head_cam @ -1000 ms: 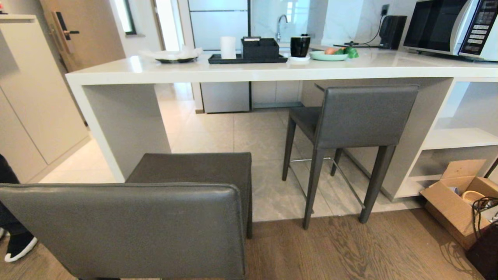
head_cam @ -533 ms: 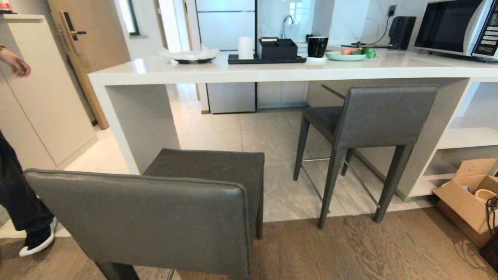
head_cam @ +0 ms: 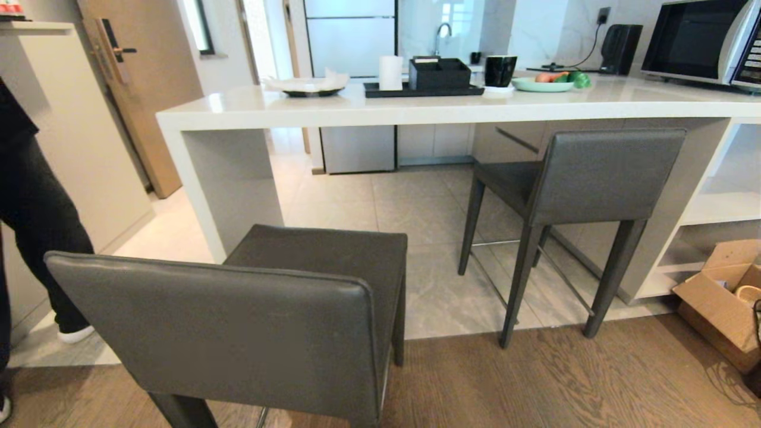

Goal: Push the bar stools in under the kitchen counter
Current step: Push the gray chair back under the dining table

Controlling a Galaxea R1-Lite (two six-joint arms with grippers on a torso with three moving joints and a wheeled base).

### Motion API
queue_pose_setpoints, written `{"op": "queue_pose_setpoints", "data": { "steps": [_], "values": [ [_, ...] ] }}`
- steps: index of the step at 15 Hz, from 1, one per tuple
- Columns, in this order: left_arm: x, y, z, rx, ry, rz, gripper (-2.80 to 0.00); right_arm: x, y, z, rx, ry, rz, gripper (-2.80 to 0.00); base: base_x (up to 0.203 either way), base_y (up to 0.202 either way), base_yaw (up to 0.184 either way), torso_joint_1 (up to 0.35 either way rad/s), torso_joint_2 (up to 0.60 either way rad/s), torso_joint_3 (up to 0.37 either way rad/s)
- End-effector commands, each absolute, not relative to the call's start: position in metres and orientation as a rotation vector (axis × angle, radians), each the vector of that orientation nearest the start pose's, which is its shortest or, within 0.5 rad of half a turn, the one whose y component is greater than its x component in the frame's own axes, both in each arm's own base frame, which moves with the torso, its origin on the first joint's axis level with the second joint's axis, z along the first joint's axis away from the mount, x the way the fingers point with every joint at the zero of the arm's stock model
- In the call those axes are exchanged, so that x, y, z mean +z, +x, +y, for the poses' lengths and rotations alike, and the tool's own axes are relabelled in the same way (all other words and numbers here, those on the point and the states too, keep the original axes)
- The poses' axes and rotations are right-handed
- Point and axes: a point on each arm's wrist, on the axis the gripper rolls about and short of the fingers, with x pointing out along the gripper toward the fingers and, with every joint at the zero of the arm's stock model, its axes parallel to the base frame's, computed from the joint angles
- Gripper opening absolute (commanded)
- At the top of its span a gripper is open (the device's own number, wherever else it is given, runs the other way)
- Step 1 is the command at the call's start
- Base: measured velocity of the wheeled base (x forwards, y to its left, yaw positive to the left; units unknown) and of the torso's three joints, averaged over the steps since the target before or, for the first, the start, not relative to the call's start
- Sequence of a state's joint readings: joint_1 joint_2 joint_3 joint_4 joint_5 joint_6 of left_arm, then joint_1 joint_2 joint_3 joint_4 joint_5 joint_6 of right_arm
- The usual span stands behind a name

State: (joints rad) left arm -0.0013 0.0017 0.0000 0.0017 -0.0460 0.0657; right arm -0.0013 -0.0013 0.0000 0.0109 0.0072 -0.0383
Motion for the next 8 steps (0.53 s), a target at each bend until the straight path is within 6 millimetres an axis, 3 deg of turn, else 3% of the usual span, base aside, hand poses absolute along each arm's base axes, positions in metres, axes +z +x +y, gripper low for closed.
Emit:
{"op": "queue_pose_setpoints", "data": {
  "steps": [1,4,8],
  "values": [
    [0.0754,-0.0226,-0.0010,-0.048,0.066,0.003,-2.80,0.0740,-0.0227,0.0002,0.005,-0.038,0.012,-2.80,0.000,0.000,0.000,0.000,0.00,0.000],
    [0.0752,-0.0226,-0.0010,-0.048,0.064,0.005,-2.80,0.0740,-0.0227,0.0002,0.005,-0.038,0.012,-2.80,-0.030,0.000,0.000,0.003,0.00,0.000],
    [0.0752,-0.0226,-0.0010,-0.048,0.066,0.005,-2.80,0.0740,-0.0227,0.0002,0.005,-0.037,0.012,-2.80,-0.181,0.000,-0.004,0.001,0.00,0.003]
  ]
}}
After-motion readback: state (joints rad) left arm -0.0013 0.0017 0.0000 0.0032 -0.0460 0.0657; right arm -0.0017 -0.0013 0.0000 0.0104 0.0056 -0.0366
